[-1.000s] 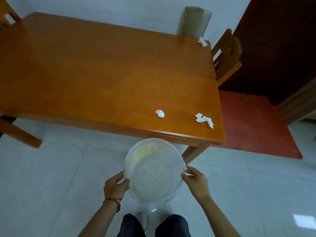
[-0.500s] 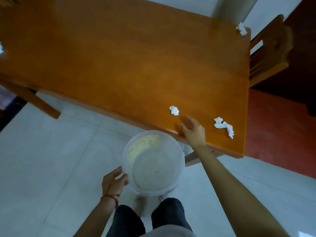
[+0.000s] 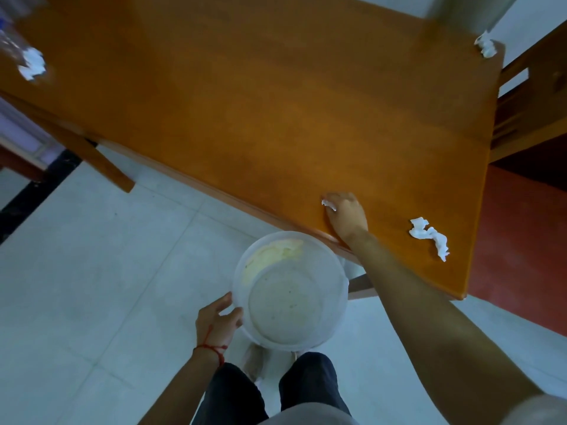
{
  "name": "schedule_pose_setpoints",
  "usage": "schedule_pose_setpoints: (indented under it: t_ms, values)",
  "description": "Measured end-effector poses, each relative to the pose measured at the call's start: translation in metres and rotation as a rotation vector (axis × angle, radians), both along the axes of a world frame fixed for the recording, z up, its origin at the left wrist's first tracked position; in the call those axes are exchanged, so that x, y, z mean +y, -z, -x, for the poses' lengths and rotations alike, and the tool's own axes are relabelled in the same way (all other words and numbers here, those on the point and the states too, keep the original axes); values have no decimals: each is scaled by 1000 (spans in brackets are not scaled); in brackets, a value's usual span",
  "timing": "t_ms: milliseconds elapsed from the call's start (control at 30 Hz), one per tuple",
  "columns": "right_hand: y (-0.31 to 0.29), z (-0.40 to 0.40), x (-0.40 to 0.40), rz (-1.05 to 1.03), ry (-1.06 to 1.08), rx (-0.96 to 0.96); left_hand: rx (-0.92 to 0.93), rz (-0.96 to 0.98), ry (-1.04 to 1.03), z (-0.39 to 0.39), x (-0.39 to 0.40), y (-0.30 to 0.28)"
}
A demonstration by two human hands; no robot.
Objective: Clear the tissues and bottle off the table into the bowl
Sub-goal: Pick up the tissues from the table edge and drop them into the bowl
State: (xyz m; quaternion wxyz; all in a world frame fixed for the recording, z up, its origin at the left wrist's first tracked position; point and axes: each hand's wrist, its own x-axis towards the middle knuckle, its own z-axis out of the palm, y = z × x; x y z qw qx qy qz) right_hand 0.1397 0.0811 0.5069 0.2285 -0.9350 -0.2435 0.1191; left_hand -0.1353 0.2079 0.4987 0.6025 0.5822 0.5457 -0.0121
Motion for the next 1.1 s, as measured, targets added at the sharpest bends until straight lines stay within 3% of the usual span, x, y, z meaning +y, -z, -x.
schedule_pose_setpoints:
  t_ms: [367, 600, 1100]
  values:
    - [-27, 95, -12, -418, 201, 119, -10, -16, 110, -1, 0, -4]
    - [-22, 169, -35, -319, 241, 301, -36, 38, 206, 2, -1, -5]
    - [-37, 209, -137, -398, 700, 198, -56, 92, 370, 1, -36, 7]
